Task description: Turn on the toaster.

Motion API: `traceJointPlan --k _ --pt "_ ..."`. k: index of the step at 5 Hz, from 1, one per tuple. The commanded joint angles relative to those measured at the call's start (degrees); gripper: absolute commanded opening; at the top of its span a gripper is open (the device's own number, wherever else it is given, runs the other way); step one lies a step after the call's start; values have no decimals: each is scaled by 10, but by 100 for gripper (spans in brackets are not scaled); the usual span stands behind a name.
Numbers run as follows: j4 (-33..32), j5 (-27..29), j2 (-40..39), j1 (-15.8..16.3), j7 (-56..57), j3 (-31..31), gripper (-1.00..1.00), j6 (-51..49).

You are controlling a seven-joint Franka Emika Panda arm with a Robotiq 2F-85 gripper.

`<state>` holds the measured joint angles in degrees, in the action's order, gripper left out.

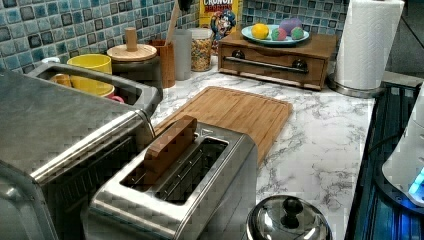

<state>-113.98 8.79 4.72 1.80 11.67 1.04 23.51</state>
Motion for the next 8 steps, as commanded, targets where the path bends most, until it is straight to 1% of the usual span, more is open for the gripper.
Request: traceJointPlan --k 1,2,3,4,5,6,7,8 --pt "-140 59 100 48 76 -20 -100 29" --pt "-180 68 132 55 88 -37 -100 16" --pt "-210 83 138 64 115 -45 -100 7" --pt "-232 86 143 86 155 -50 -100 17" --pt "-247 82 143 109 183 -67 -100 34" --pt "-250 76 129 113 203 -92 -100 36" --pt "-262 77 137 114 206 -97 -100 56" --pt "-282 95 143 107 226 -120 -100 80"
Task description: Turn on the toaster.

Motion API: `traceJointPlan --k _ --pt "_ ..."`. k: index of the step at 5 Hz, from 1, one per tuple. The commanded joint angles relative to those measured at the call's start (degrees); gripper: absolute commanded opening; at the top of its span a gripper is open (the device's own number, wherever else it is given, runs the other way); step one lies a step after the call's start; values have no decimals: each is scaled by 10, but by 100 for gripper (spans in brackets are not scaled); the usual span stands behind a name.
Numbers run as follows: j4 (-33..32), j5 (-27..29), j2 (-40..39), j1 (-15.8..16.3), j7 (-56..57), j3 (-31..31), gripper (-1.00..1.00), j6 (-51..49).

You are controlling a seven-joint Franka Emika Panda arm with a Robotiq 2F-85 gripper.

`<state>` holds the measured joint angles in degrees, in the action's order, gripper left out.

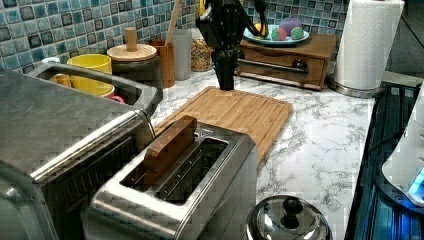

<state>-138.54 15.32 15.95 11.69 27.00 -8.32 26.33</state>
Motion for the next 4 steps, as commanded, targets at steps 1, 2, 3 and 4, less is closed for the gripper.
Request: traceJointPlan --k 1,2,3,4 --pt "-50 45 33 38 80 -16 -100 87" --pt "-44 58 25 74 85 12 -100 92" --pt "-36 80 15 71 97 5 -100 92" --pt "-23 70 -8 66 83 -5 -100 85"
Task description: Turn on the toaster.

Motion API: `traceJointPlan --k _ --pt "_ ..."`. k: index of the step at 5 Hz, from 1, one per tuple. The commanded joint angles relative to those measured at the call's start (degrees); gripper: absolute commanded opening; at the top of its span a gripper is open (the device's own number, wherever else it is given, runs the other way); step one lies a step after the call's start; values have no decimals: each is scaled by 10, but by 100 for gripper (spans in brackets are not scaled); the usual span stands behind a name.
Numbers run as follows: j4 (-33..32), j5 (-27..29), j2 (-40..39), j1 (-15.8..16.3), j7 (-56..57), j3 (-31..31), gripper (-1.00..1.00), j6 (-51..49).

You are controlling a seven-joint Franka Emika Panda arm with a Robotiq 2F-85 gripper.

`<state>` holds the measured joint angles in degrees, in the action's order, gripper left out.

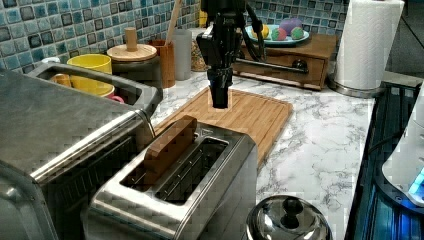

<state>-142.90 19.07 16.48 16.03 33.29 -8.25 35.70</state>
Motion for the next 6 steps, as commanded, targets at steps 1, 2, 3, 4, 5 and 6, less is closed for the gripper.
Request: traceJointPlan --k 1,2,3,4,5,6 --pt "28 10 -33 17 -9 -13 -100 -9" --pt "32 12 -46 16 -16 -12 -100 -5" --pt "40 10 -68 18 -20 -20 -100 -5" --pt "37 0 -92 11 -41 -28 -100 3" --pt "21 5 -105 3 -48 -20 -100 12" --pt "4 15 -124 -6 -52 -8 -100 20"
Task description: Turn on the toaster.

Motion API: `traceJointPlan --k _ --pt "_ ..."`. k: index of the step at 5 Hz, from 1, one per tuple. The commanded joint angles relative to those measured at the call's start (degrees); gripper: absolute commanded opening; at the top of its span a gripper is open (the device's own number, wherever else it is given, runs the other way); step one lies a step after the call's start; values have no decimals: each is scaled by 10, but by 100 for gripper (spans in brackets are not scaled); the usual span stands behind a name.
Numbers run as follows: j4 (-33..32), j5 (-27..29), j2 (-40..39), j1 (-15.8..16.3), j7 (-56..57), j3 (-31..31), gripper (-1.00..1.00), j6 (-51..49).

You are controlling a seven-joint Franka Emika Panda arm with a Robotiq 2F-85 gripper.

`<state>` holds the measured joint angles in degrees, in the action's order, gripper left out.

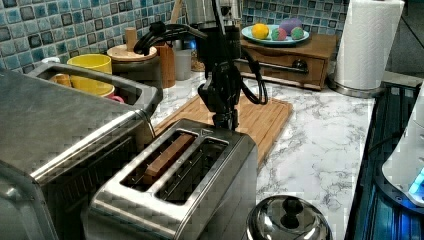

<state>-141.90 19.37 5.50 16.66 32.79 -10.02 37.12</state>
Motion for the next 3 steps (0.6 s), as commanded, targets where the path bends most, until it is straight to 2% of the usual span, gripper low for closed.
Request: traceJointPlan --k 1,2,3 --pt "-15 23 -55 -13 -48 10 -100 38" --pt "-22 49 -119 -18 -37 14 -100 65" --pt "-36 65 -136 -19 -42 27 -100 69"
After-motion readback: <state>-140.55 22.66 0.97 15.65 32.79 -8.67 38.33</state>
